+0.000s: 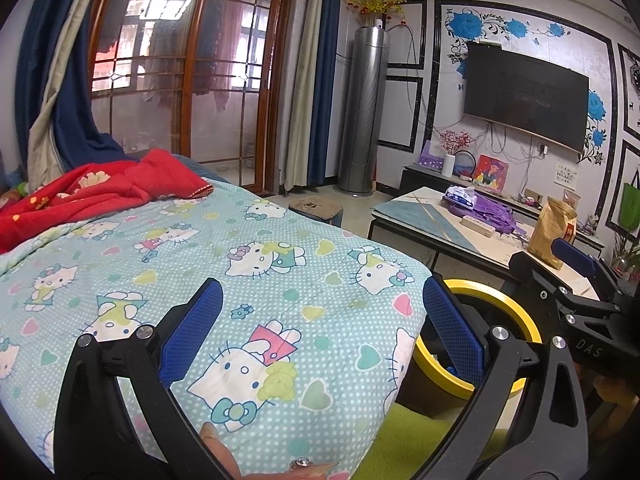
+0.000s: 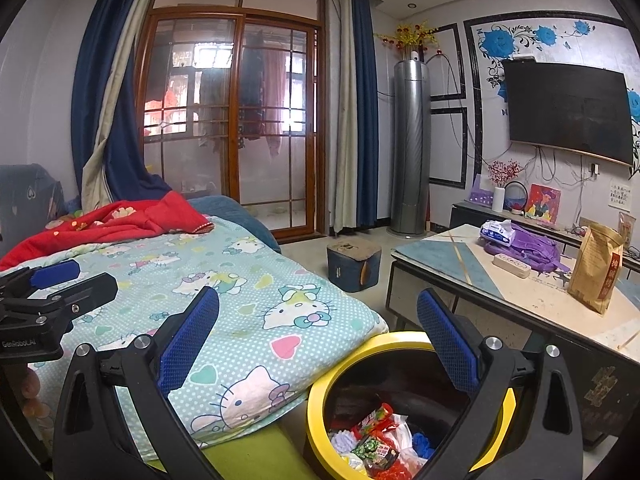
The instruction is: Collect trash
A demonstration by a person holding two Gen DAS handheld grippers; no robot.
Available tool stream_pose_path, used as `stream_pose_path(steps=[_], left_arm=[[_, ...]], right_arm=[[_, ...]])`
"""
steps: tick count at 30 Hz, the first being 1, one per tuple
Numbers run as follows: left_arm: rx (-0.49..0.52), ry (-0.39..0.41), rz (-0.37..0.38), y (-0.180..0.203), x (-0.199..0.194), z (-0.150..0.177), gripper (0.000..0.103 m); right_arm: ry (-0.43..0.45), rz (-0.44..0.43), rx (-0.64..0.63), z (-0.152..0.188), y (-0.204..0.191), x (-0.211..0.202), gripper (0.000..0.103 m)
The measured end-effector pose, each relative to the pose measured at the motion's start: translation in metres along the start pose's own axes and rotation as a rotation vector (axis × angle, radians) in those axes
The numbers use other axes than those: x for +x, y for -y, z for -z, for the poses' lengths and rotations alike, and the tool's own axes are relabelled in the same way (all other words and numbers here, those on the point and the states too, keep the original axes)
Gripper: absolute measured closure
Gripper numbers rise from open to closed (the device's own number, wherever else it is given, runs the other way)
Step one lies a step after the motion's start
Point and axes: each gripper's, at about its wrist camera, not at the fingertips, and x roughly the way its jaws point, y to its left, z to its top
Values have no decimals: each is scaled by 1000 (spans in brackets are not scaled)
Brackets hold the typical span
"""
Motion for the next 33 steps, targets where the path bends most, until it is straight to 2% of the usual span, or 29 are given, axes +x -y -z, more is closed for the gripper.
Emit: stream_pose_path(steps=[33], left_arm=[[1,-1,-2,1,-1,0,11]], right_arm=[[-4,-1,3,-1,1,1,6]])
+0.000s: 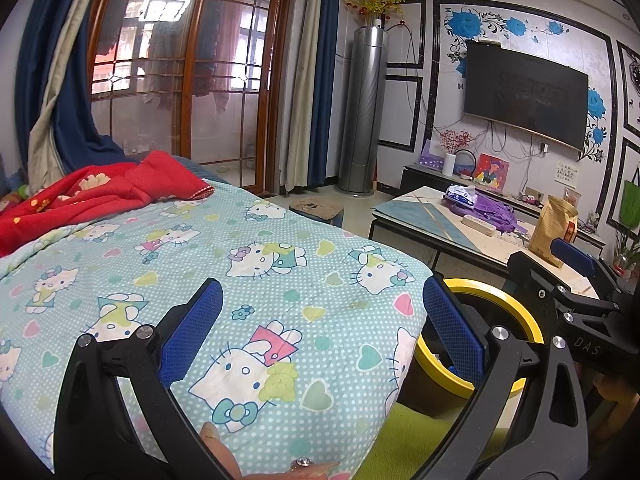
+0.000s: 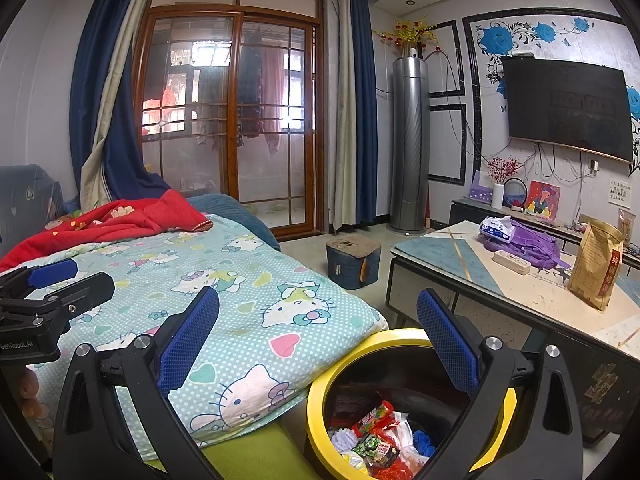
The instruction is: Collect trash
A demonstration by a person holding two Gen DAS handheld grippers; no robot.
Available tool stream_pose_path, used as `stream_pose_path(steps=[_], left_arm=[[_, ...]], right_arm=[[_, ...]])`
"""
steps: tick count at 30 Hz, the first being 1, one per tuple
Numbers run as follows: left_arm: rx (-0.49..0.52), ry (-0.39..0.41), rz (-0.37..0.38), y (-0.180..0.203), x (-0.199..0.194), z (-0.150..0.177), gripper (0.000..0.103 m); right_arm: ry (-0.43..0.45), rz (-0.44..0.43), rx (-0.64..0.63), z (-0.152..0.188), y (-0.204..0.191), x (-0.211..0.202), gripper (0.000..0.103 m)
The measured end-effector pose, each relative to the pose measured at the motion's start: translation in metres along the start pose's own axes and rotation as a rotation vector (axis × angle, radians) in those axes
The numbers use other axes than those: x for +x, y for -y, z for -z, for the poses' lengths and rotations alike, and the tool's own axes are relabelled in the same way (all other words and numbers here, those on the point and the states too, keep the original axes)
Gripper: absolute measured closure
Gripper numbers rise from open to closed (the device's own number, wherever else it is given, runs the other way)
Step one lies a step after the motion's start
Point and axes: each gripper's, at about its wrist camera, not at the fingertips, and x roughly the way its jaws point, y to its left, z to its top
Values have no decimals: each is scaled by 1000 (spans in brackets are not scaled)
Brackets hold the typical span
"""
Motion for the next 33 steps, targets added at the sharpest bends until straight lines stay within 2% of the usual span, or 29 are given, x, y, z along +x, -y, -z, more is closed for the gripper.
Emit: stream_pose_path(steps=[13,19,24,26,28,29,30,32,33], left_arm=[[-1,-17,-2,-3,2,1,11],[2,-57,-43,-4,11,2,11],[-60,-83,-43,-26,10,-4,11],[-91,-88,-114,-55,2,-10,11],[-140,-104,-218,-95,-9,-13,11],[-175,-108,-297,-125,-18,-12,11],[-200,-117,-374,-151,-26,-10,11],[-270,-175,-589,-219,-43,0,11],[-303,-201,-661,-244,-50,5,11]], right_arm=[[-2,-1,2,-1,1,0,6],[-1,1,21,3,4,3,6],[-49,-81,0,-1,-14,16,6],[-76,-138,-12,-7,-34,26,6],[-128,-265,-28,-13,-80,43,6],[-160,-313,-40,-14,-99,51,6],[-220,-388,-57,-15,-137,64,6],[-347,-529,-97,-12,-208,84,6],[-394,-586,-110,-8,-240,89,6]])
